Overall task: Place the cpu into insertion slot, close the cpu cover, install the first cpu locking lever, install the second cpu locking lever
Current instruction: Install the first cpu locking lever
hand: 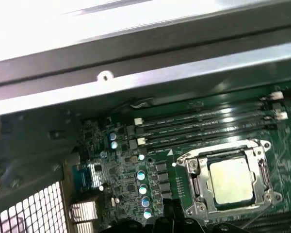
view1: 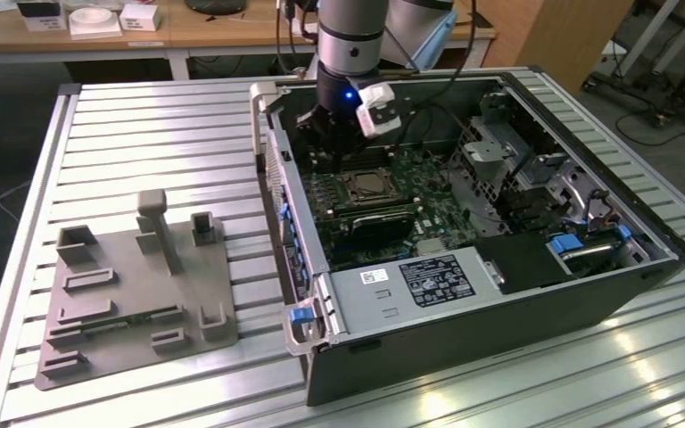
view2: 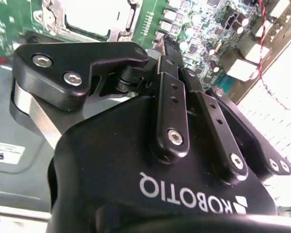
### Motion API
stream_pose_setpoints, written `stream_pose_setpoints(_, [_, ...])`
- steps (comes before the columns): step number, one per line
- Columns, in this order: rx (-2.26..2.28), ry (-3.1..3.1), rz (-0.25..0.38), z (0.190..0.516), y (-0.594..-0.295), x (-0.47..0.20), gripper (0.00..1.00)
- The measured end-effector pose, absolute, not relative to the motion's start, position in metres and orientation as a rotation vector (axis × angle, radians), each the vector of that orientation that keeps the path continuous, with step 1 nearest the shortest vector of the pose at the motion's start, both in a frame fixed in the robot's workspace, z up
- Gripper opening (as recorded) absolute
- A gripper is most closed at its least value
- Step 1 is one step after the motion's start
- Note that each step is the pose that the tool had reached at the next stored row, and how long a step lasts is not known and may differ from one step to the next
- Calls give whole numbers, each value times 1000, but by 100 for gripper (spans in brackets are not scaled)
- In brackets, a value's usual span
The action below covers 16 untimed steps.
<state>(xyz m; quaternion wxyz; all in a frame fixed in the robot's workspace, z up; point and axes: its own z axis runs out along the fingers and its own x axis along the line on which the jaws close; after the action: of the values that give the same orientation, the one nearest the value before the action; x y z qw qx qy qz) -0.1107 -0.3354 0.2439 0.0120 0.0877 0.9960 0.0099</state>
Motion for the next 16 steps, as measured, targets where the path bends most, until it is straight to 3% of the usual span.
stream_pose_setpoints(16, [83, 3118, 34, 246, -332, -111, 10])
